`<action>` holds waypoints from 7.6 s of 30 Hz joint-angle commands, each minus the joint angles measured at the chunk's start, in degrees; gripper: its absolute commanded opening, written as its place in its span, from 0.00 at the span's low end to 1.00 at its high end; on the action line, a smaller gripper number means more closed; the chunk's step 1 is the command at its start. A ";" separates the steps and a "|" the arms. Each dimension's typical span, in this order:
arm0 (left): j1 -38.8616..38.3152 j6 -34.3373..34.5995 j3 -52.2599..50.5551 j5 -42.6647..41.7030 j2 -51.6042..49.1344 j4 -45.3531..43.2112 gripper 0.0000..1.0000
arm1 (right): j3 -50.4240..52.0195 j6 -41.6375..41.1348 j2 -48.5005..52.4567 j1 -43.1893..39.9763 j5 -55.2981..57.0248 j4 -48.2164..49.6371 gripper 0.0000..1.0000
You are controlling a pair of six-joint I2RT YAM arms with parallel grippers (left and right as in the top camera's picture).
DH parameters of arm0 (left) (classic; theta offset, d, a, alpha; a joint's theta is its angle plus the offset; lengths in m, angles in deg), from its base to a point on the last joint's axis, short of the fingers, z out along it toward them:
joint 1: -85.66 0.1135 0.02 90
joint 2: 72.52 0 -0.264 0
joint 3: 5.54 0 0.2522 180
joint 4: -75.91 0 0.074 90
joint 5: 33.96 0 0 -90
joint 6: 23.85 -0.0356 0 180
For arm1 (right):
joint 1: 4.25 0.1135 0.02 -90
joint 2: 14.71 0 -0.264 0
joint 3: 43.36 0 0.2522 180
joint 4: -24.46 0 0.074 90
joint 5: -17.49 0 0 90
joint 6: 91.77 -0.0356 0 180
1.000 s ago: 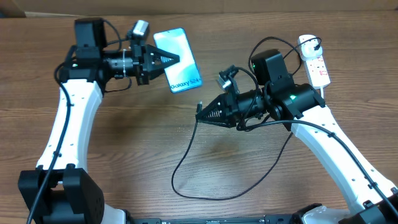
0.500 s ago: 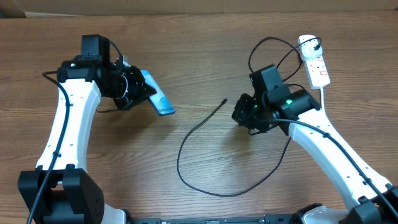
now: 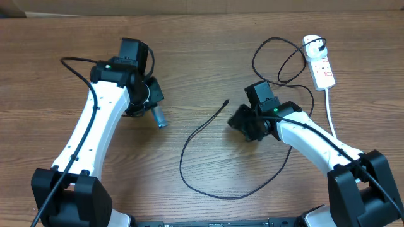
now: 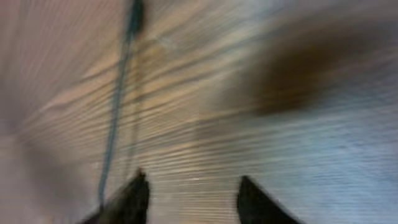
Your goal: Plug charger to phone and switch on socket
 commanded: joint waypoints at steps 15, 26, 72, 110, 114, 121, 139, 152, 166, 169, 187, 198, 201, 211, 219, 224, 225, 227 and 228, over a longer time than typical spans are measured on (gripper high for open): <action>-0.04 1.77 -1.16 3.63 0.15 0.07 0.04 | -0.22 -6.19 7.85 -6.23 -10.08 20.44 0.51; 0.00 1.77 -1.16 -1.20 0.15 -0.52 0.04 | -0.24 -10.10 12.04 -5.42 -10.84 24.30 0.42; 0.00 1.55 -1.16 -1.25 0.15 -1.22 0.04 | -0.26 -15.06 18.36 -5.51 -10.86 31.67 0.27; 0.00 1.36 -1.16 -1.27 0.15 -1.20 0.04 | -0.26 -14.40 18.58 -5.53 -10.21 33.09 0.10; 0.00 1.33 -1.16 -1.27 0.15 -1.20 0.04 | -0.26 -14.38 18.58 -5.53 -10.25 33.07 0.06; 0.00 1.16 -1.16 -2.14 0.15 -1.49 0.04 | -0.26 -13.81 18.56 -5.53 -14.56 34.36 0.04; 9.07 -14.34 9.11 -43.87 3.37 -4.68 0.04 | -0.35 9.94 8.07 -5.51 -68.19 33.66 0.04; 16.83 -15.82 9.66 -75.47 3.32 -7.67 0.04 | -0.35 7.48 2.75 -2.05 -76.06 34.12 0.04; 14.84 -10.88 9.35 -75.91 3.28 -5.95 0.04 | -0.35 -11.50 -8.22 2.01 -71.65 52.63 0.04; 14.62 -9.49 9.35 -76.94 3.28 -5.99 0.04 | -0.35 -14.45 -8.24 2.01 -69.55 55.52 0.04; 12.04 -9.75 9.35 -80.78 3.28 -6.45 0.04 | -0.35 -31.58 -8.24 2.01 -65.90 70.55 0.04; 12.00 -9.73 9.35 -80.83 3.28 -6.43 0.04 | -0.35 -32.61 -8.24 2.01 -64.06 71.82 0.04; 12.00 -9.68 9.35 -80.83 3.28 -6.40 0.04 | -0.35 -32.59 -8.24 2.01 -63.19 71.82 0.04; 12.00 -9.09 9.35 -81.48 3.28 -6.40 0.04 | -0.35 -32.33 -8.24 1.99 -61.77 71.97 0.04; 12.00 -9.07 9.35 -81.90 3.28 -6.40 0.04 | -0.35 -32.39 -8.24 1.99 -61.64 74.07 0.04; 12.00 -8.46 9.35 -81.85 3.28 -6.40 0.04 | -0.35 -33.27 -8.24 1.99 -61.86 74.82 0.04; 12.00 -8.44 9.35 -81.88 3.28 -6.40 0.04 | -0.35 -33.24 -8.24 1.99 -61.86 74.82 0.04; 12.00 -8.44 9.35 -81.88 3.28 -6.40 0.04 | -0.35 -33.24 -8.24 1.99 -61.86 74.79 0.04; 12.00 -8.44 9.35 -81.88 3.28 -6.40 0.04 | -0.35 -33.22 -8.24 1.99 -61.86 74.79 0.04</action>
